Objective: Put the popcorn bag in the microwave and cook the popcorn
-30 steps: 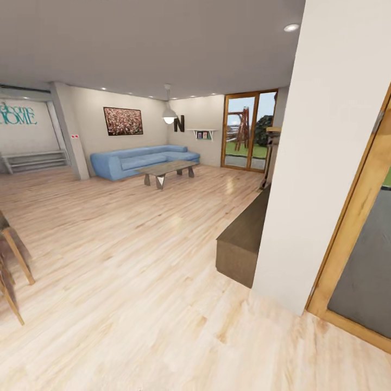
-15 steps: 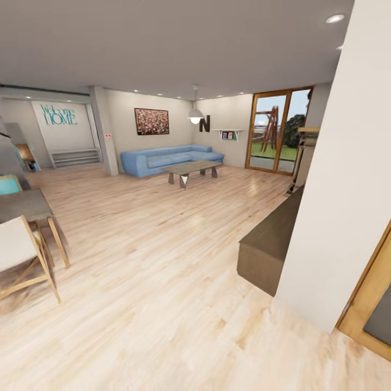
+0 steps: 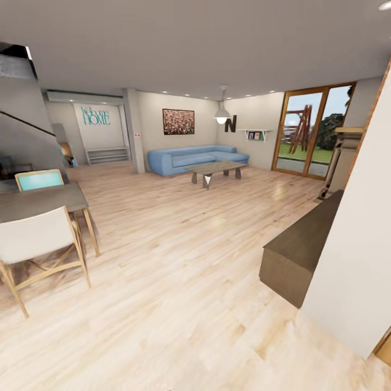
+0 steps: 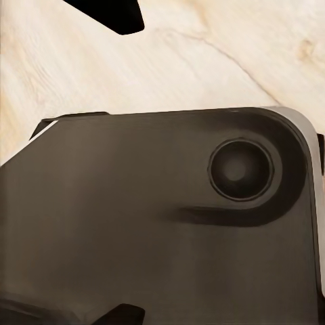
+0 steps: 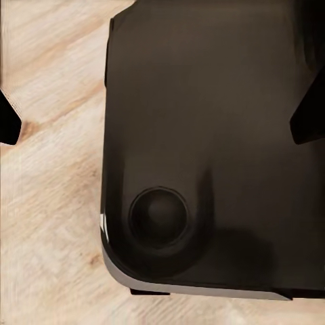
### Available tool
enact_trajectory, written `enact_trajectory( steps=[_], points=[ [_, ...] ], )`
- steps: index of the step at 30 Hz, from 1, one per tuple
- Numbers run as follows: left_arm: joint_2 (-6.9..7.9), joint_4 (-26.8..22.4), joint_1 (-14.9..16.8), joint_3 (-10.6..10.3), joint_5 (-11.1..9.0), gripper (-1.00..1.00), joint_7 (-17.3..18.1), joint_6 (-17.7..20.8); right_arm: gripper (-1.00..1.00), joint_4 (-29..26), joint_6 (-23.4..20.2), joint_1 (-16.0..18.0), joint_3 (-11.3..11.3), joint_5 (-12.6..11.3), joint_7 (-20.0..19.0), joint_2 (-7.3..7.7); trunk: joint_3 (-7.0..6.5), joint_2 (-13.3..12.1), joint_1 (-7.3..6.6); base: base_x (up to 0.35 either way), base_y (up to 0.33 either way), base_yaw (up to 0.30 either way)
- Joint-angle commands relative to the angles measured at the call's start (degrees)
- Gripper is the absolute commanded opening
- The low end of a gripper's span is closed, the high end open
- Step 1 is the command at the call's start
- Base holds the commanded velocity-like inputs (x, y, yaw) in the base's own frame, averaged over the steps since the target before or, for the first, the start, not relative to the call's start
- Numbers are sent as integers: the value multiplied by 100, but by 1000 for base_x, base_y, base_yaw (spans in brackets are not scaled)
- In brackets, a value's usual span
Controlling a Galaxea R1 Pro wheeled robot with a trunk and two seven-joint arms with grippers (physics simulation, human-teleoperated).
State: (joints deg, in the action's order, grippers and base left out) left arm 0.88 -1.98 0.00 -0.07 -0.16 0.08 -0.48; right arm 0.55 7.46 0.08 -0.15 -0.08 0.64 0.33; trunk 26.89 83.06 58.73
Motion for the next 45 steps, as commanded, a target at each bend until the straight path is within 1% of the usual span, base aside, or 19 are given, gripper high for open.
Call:
enact_trajectory(
  steps=[1, 15, 20, 45],
  points=[
    [0, -4, 0, -1, -2, 100, 1, -5, 100, 6, 27, 1, -2, -1, 7, -2, 4, 2, 0, 0, 0, 300],
    [0, -4, 0, -1, -2, 100, 1, -5, 100, 6, 27, 1, -10, 4, 7, -21, 4, 2, 0, 0, 0, 300],
    [0, -4, 0, -1, -2, 100, 1, -5, 100, 6, 21, 1, -4, 2, 7, -5, 3, 2, 0, 0, 0, 300],
    [0, -4, 0, -1, -2, 100, 1, -5, 100, 8, 20, 1, 4, -9, 7, -6, -61, 2, 0, 0, 0, 299]
  ],
)
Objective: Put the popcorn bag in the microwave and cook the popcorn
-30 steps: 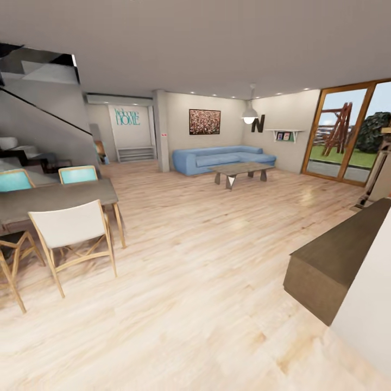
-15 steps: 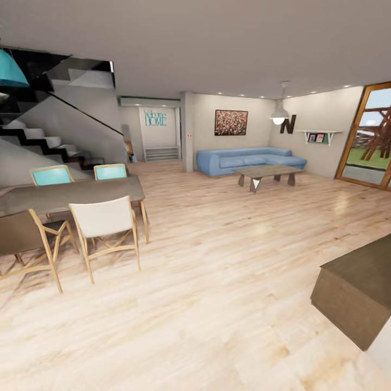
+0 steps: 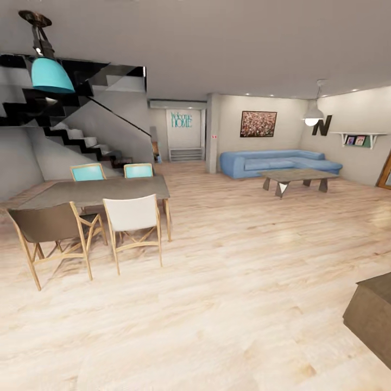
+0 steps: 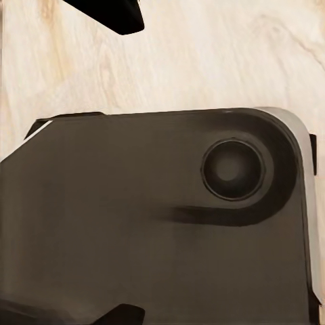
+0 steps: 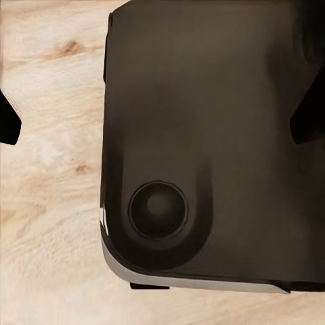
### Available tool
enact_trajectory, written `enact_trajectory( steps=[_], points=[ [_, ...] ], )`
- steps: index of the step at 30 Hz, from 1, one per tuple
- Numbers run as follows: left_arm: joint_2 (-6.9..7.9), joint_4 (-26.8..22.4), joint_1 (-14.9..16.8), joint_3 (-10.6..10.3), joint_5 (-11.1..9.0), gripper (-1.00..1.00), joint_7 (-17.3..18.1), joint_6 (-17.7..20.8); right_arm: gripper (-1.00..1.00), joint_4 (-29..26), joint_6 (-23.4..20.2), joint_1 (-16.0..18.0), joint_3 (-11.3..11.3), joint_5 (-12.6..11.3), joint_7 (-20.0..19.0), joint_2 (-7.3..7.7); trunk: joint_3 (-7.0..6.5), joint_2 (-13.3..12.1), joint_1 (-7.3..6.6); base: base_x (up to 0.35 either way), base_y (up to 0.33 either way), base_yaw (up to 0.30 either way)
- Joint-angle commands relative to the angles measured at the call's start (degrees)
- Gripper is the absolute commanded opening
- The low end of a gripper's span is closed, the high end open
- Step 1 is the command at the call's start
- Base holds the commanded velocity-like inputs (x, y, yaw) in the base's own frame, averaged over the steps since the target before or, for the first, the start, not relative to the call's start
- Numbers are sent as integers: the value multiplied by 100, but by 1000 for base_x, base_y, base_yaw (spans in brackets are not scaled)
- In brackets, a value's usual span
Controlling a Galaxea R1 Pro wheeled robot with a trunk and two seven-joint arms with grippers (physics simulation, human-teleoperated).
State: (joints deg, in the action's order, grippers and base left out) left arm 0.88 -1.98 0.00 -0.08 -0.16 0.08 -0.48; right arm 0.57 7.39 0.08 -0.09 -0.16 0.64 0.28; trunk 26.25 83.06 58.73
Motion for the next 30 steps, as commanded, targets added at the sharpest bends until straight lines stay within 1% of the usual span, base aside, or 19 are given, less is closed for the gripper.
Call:
enact_trajectory(
  steps=[1, 14, 19, 22, 24, 25, 28, 30],
  points=[
    [0, -4, 0, -1, -2, 100, 1, -5, 100, 7, 27, 1, -1, -1, 7, -4, 1, 2, 0, 0, 0, 298],
    [-6, -3, 0, 21, -25, 100, 1, -11, 100, 5, 31, 1, 0, -1, 7, -25, -35, 2, 0, 0, 0, 298],
    [-89, -2, 0, 52, -36, 100, 1, -187, 100, 5, 30, 1, 0, -1, 7, -8, -49, 2, 0, 0, 0, 298],
    [-128, -1, 0, 65, -44, 100, 1, -207, 100, 5, 27, 1, 0, -1, 7, -3, -57, 2, 0, 0, 0, 298],
    [-202, 10, 0, 67, -42, 100, 4, -212, 100, 5, 26, 1, -1, -1, 7, -2, -62, 2, 0, 0, 0, 298],
    [-216, 13, 0, 73, -50, 100, 3, -214, 100, 5, 26, 1, -5, -1, 7, -3, -65, 2, 0, 0, 0, 298],
    [-226, 13, 0, 69, -156, 100, 1, -212, 100, 7, 26, 1, -8, -1, 7, -2, -73, 2, 0, 0, 0, 298],
    [-222, 9, 0, 63, -363, 100, 1, -215, 100, 5, 26, 1, -8, -1, 7, -2, -79, 2, 0, 0, 0, 298]
  ],
)
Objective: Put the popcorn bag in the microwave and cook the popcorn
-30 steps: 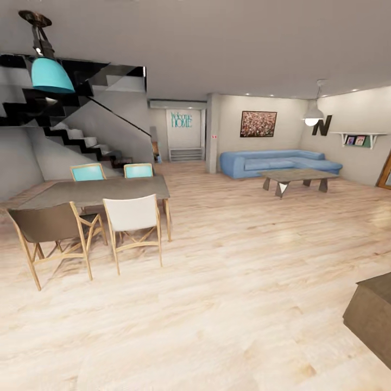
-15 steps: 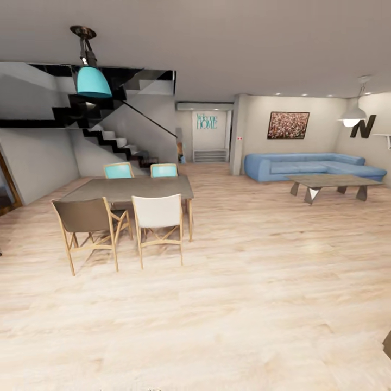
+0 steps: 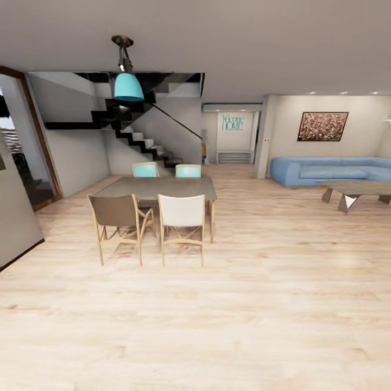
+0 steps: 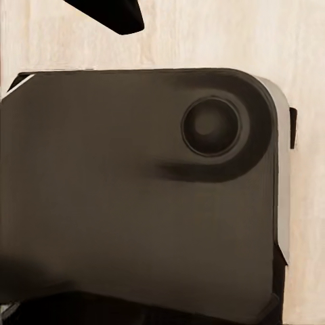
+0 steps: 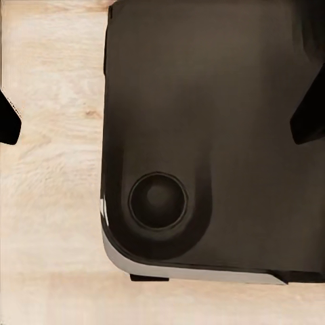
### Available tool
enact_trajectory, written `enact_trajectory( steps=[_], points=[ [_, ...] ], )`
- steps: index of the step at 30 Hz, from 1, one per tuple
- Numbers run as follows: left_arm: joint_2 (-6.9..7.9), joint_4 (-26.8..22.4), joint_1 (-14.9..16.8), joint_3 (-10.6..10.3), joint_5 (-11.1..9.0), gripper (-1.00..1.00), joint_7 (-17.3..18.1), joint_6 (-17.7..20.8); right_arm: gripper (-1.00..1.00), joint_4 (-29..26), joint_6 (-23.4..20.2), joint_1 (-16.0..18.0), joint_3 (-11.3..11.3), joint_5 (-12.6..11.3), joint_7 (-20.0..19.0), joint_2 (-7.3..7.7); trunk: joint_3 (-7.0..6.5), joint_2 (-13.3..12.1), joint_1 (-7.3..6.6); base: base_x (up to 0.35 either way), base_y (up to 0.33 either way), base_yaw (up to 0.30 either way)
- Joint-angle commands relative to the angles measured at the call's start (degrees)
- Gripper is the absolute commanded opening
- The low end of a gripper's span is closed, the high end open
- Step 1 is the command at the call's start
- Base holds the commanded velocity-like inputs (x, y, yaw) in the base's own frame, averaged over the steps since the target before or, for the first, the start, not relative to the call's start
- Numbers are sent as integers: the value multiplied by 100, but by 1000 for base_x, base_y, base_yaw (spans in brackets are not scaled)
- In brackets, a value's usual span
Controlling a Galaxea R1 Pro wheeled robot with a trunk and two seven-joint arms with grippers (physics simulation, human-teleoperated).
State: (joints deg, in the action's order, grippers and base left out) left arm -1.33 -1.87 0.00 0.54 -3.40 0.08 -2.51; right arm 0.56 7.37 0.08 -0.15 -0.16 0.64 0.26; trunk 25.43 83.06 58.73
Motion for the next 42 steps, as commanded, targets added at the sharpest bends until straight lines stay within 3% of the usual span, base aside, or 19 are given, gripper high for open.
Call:
enact_trajectory(
  steps=[1, 5, 7, 42],
  points=[
    [1, -4, 0, 1, -166, 100, 1, -15, 100, 6, 28, 1, -2, -1, 7, 4, 1, 2, 0, 0, 0, 298],
    [19, -6, 0, -9, -718, 100, -45, -28, 100, 7, 28, 1, -1, -1, 7, 21, -10, 2, 0, 0, 0, 297],
    [17, -12, 0, -10, -817, 100, -50, -29, 100, 6, 28, 1, -2, -1, 7, 25, -16, 2, 0, 0, 0, 297],
    [27, -7, 0, -13, -882, 100, -52, -21, 100, 5, 28, 1, -2, 8, 7, 27, -112, 2, 0, 0, 0, 297]
  ],
)
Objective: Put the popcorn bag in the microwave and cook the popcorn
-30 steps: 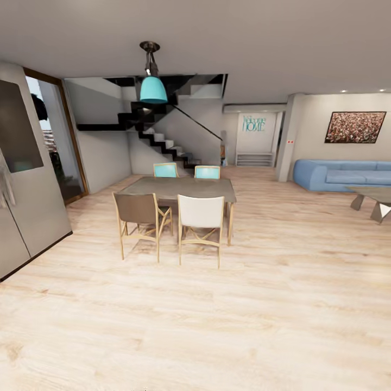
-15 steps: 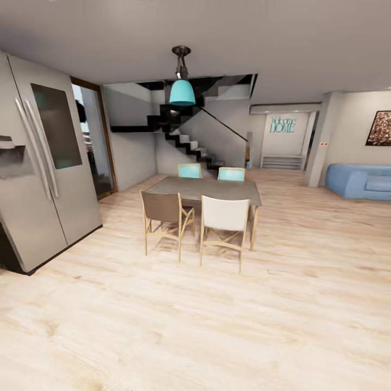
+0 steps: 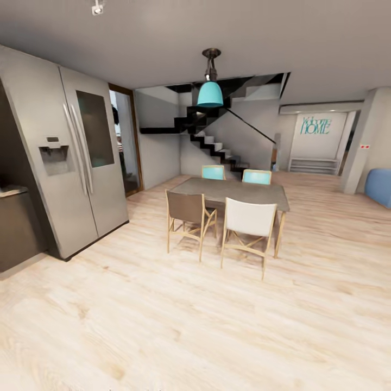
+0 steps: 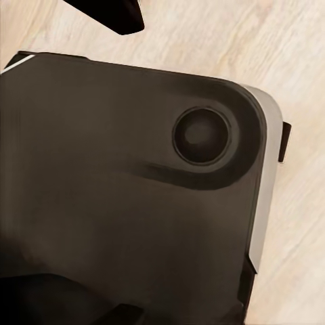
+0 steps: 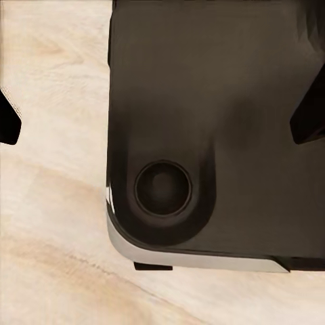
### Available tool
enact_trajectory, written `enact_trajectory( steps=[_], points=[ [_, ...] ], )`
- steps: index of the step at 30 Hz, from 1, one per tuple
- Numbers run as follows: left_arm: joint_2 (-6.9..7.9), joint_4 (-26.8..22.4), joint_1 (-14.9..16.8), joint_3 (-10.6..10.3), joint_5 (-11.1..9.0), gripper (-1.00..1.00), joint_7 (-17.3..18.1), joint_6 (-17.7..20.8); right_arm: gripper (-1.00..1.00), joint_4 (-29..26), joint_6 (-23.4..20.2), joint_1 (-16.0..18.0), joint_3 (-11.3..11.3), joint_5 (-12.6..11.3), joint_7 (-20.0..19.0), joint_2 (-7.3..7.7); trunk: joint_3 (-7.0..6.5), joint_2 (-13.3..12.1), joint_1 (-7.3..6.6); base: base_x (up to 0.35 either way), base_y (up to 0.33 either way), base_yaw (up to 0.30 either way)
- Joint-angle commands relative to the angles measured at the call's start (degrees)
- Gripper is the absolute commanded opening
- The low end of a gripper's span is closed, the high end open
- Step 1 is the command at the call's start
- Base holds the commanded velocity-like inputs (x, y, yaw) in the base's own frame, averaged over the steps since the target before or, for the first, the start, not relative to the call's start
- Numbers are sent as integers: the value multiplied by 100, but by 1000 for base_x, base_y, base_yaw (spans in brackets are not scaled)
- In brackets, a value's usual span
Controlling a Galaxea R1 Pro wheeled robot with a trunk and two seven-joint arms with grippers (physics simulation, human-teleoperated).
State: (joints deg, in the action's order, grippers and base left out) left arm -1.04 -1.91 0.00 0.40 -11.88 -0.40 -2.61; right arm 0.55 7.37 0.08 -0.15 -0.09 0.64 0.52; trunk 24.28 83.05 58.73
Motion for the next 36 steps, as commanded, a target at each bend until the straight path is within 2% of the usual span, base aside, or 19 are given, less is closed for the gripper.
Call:
enact_trajectory(
  steps=[1, 24, 29, 36],
  points=[
    [-2, -3, 0, 1, -33, 100, -5, -11, 100, 6, 28, 1, -2, 0, 7, 0, 1, 2, 0, 0, 0, 297],
    [11, -3, 0, 4, -43, 100, -13, -11, 100, 6, 28, 1, -1, 5, 14, 12, -62, 2, 0, 0, 0, 297],
    [0, -3, 0, 4, -50, 100, -13, -11, 100, 6, 28, 1, -23, 24, 111, -5, -74, 2, 0, 0, 0, 297],
    [7, -3, 0, 4, -271, 100, -13, -11, 100, 6, 28, 1, -22, 26, 129, 2, -90, 2, 0, 0, 0, 297]
  ],
)
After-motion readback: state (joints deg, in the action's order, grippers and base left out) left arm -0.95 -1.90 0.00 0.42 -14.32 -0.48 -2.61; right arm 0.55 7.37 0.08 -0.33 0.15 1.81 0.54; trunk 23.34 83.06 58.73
